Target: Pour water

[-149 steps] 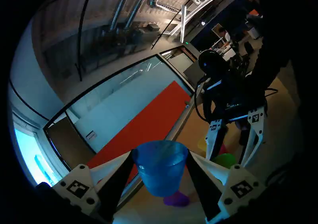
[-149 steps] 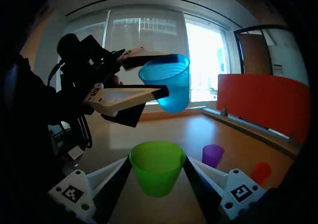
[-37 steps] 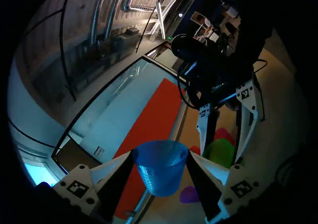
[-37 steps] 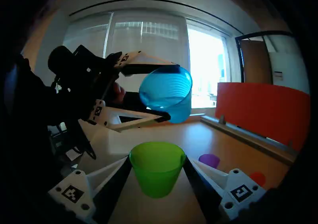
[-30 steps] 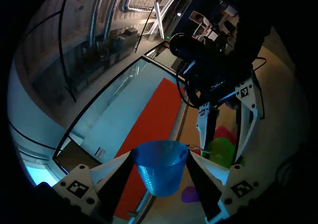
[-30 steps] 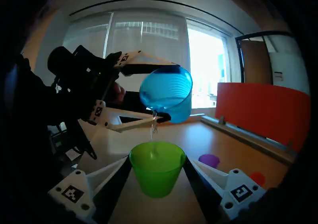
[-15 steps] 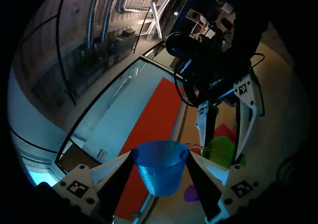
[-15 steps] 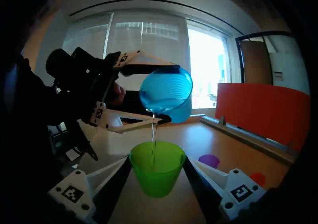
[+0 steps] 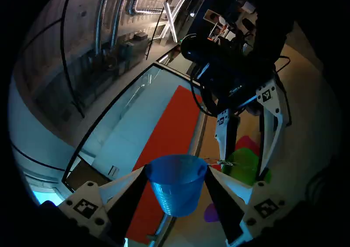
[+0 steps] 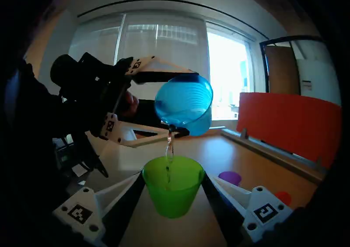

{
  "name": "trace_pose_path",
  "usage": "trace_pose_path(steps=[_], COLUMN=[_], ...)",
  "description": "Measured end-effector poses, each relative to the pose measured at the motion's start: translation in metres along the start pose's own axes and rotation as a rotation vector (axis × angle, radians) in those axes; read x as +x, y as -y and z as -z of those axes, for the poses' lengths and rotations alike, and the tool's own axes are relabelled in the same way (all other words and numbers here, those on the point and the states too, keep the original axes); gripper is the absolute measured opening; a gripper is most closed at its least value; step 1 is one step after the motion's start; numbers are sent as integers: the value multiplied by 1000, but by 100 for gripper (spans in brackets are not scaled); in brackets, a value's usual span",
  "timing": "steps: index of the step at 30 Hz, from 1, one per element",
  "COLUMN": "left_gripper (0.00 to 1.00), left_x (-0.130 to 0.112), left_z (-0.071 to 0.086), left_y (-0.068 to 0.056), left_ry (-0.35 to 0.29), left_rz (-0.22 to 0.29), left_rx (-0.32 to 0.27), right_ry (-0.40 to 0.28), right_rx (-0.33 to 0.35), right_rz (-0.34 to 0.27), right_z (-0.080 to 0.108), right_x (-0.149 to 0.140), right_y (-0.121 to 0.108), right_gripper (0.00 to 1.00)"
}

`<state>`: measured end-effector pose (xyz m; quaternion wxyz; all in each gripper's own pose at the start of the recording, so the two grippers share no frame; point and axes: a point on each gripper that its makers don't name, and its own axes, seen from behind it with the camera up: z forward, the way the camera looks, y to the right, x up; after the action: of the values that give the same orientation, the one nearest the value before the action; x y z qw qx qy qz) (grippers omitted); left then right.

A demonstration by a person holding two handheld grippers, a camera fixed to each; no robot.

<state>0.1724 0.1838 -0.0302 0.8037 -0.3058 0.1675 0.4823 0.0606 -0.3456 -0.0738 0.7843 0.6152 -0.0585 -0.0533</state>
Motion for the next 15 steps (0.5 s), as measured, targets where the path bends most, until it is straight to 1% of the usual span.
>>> trace_pose_path(steps=[6,15], left_gripper=[88,88], left_x=[0,1], left_z=[0,0], left_y=[2,2], left_ry=[0,-1], left_rz=[3,-13], left_rx=[2,4], right_ry=[-1,-4], right_rx=[0,0], right_rz=[1,5], right_z=[0,-1], right_x=[2,4], right_y=[0,1], right_gripper=[93,93])
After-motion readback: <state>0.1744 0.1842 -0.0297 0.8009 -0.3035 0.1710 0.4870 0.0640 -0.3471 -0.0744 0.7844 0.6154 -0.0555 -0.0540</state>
